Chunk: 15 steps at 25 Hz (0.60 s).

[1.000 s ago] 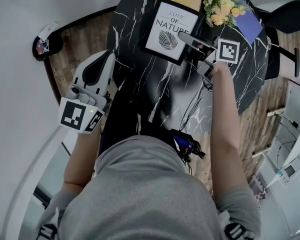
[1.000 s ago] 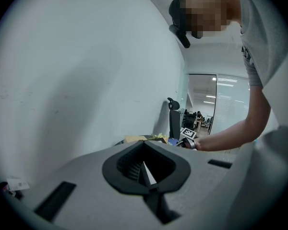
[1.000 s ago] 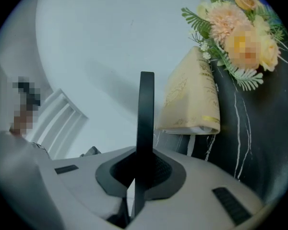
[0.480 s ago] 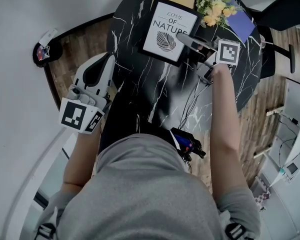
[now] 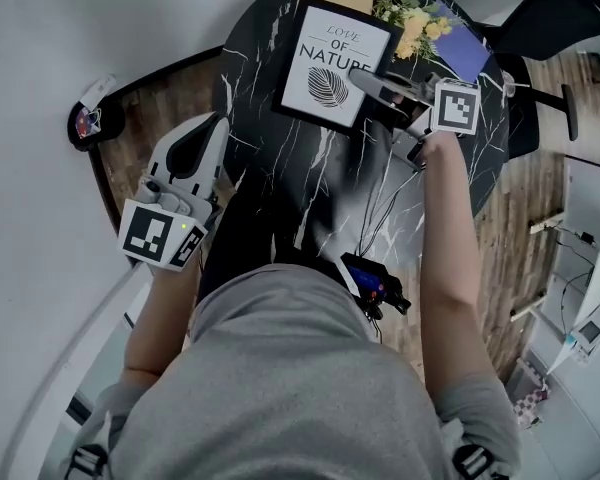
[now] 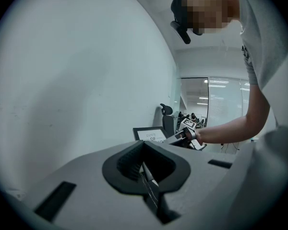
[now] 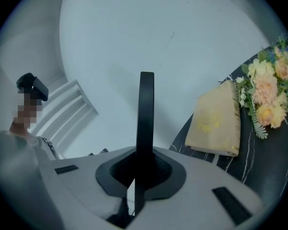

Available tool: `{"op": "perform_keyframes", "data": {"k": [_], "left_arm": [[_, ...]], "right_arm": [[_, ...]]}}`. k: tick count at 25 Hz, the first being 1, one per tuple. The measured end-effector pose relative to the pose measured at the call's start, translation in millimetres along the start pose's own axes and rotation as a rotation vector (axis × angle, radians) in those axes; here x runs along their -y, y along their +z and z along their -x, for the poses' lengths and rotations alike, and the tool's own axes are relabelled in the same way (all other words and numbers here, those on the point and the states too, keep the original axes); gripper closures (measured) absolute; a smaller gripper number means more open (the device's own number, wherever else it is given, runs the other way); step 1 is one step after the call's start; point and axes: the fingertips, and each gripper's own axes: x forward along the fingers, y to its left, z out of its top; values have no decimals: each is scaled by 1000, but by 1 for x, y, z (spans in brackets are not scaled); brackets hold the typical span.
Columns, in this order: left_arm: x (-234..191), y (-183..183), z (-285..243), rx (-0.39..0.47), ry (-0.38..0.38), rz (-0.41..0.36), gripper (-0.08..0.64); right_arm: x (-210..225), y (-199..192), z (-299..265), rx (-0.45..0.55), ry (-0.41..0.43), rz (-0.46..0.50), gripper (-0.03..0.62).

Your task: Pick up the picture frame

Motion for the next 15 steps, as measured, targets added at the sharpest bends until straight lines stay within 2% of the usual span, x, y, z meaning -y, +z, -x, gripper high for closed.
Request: {"op": "perform_keyframes", "data": {"k": [3, 15], "left_arm": [[3, 4, 3, 5, -8, -5, 554], [10, 26, 21, 56, -29, -38, 554]], "right_arm": [[-17, 5, 2, 12, 14, 22, 555], [-68, 9, 19, 45, -23, 127, 555]]}}
